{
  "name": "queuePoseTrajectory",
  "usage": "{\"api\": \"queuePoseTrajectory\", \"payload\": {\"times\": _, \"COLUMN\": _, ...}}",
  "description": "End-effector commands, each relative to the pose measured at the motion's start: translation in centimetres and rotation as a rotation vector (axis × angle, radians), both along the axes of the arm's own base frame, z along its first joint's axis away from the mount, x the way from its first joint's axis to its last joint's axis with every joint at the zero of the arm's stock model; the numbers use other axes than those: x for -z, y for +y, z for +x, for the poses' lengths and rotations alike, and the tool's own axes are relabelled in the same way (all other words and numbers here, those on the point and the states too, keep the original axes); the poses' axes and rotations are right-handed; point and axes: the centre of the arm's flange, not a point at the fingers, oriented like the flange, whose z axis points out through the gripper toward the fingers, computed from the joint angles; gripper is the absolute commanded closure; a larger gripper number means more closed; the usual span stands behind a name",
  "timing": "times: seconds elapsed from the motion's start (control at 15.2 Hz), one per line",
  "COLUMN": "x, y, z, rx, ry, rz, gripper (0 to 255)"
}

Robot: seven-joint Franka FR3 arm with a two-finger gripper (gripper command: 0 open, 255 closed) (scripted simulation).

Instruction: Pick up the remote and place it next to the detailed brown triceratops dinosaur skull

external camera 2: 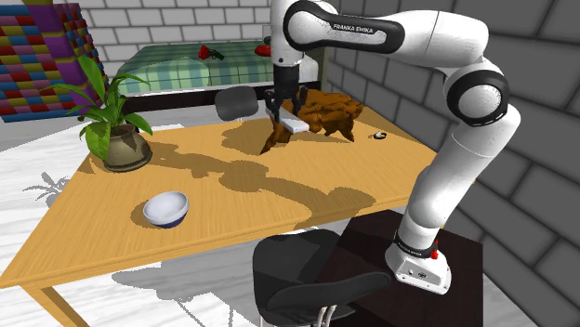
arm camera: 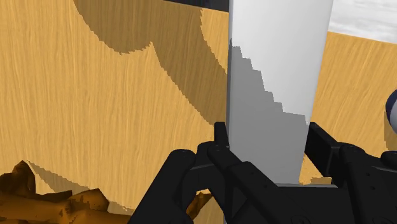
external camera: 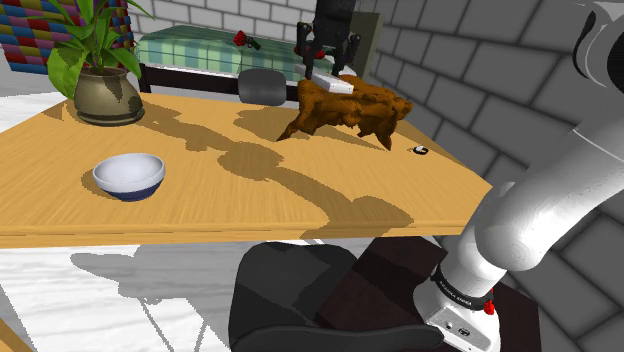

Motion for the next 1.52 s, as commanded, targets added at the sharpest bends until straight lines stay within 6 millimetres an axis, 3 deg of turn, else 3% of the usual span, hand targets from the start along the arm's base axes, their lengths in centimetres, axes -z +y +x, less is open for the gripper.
{"api": "queuePoseTrajectory", "payload": {"times": 0.0, "x": -1.2, "y": -0.1, "z": 0.0, "rx": 0.000, "ry": 0.000, "rz": 0.000, "gripper": 255}}
{"api": "queuePoseTrajectory", "payload": {"times": 0.07, "x": -1.7, "y": -0.1, "z": 0.0, "rx": 0.000, "ry": 0.000, "rz": 0.000, "gripper": 255}}
{"api": "queuePoseTrajectory", "payload": {"times": 1.45, "x": -1.7, "y": -27.1, "z": -6.1, "rx": 0.000, "ry": 0.000, "rz": 0.000, "gripper": 255}}
